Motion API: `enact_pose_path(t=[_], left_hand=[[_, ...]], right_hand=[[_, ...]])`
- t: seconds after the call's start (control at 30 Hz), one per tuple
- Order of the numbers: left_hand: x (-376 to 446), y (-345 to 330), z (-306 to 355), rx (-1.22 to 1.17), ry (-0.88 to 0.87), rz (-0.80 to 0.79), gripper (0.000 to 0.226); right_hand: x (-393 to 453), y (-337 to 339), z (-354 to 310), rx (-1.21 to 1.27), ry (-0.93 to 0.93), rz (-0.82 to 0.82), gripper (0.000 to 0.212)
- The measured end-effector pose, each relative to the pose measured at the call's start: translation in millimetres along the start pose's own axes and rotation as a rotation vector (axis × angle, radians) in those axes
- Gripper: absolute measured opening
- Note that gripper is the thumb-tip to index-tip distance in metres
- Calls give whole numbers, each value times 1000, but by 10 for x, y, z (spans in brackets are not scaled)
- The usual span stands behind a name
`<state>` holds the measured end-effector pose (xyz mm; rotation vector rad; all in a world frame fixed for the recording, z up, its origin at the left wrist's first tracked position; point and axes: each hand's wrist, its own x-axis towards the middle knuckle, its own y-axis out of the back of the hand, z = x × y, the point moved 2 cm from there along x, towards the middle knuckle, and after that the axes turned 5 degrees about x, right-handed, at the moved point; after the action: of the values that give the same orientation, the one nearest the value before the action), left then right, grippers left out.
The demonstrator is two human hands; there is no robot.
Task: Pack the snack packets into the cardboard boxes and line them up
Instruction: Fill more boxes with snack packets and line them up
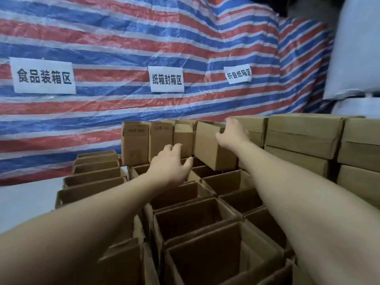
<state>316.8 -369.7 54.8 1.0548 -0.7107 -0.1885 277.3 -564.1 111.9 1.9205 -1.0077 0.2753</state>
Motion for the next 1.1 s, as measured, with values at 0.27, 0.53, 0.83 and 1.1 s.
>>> enact_pose_path(t=[0.27, 0.53, 0.83, 1.1], left_hand=[[9, -171, -281, 41, 15, -104, 63], [-441, 692, -347, -47, 129, 15, 62], [-1651, 2508, -444, -235, 322, 263, 53], [-3125, 3588, -953, -514, 483, 234, 35]], right_hand=[[380, -419, 75, -381, 103, 14, 37], [-41, 108, -606, -357, 260, 62, 19], [-1676, 1146, -1837, 115, 588, -64, 12], [-3423, 1540, -2768, 350, 879, -356, 10]])
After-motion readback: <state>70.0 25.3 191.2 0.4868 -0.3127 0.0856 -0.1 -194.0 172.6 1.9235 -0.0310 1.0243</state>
